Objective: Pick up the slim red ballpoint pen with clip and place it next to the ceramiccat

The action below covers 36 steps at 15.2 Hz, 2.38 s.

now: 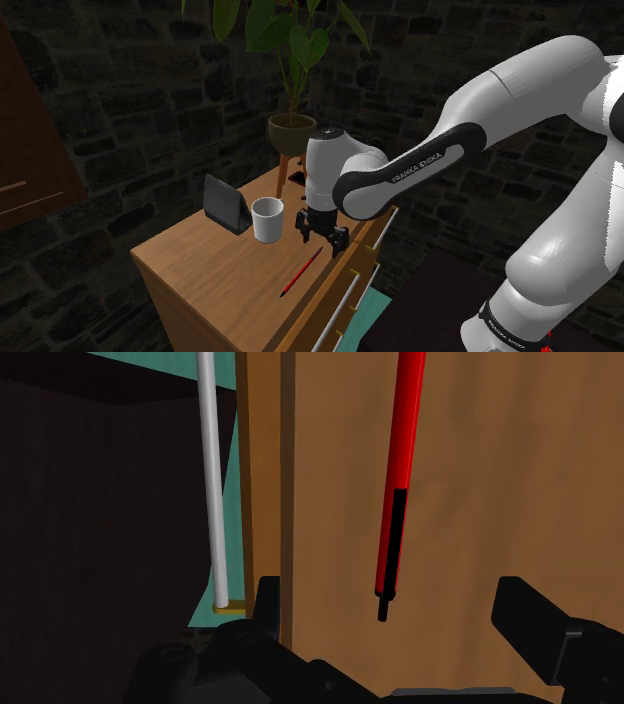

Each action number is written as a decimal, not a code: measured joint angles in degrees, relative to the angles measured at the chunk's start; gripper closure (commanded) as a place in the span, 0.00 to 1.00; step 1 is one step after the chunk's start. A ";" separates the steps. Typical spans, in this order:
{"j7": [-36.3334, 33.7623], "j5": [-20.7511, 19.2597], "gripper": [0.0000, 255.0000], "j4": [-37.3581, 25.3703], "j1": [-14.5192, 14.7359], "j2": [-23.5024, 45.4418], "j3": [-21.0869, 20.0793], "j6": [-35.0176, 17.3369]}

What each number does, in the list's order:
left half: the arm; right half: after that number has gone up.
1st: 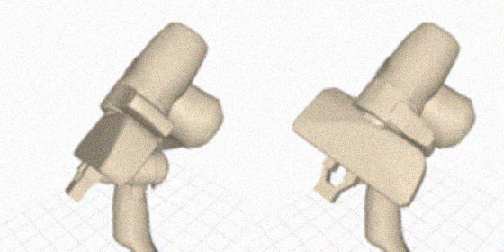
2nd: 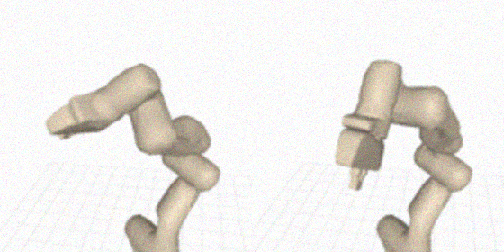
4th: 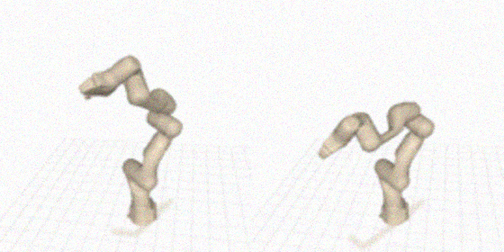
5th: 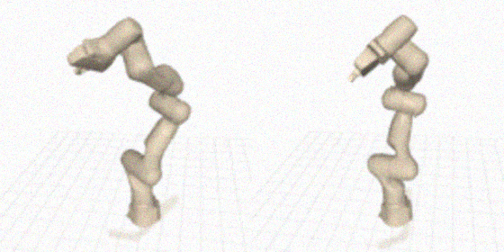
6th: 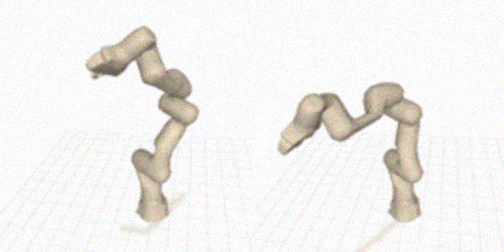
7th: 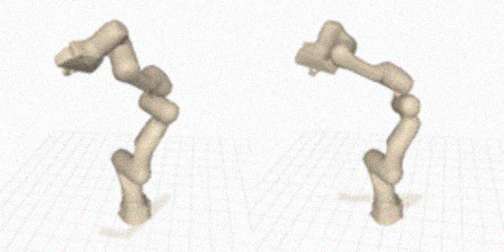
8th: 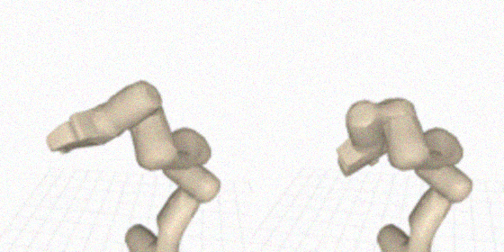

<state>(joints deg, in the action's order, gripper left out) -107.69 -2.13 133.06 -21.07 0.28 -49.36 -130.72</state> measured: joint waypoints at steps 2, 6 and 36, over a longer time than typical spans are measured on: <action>-0.01 -0.03 1.00 -0.23 -0.04 -0.10 0.05 -0.53; 0.12 0.09 1.00 -0.33 -0.04 -0.21 0.04 -0.01; 8.01 9.95 1.00 -10.69 0.76 -12.67 3.51 19.64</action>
<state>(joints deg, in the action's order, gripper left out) -99.68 7.81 122.37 -20.31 -12.40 -45.85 -111.08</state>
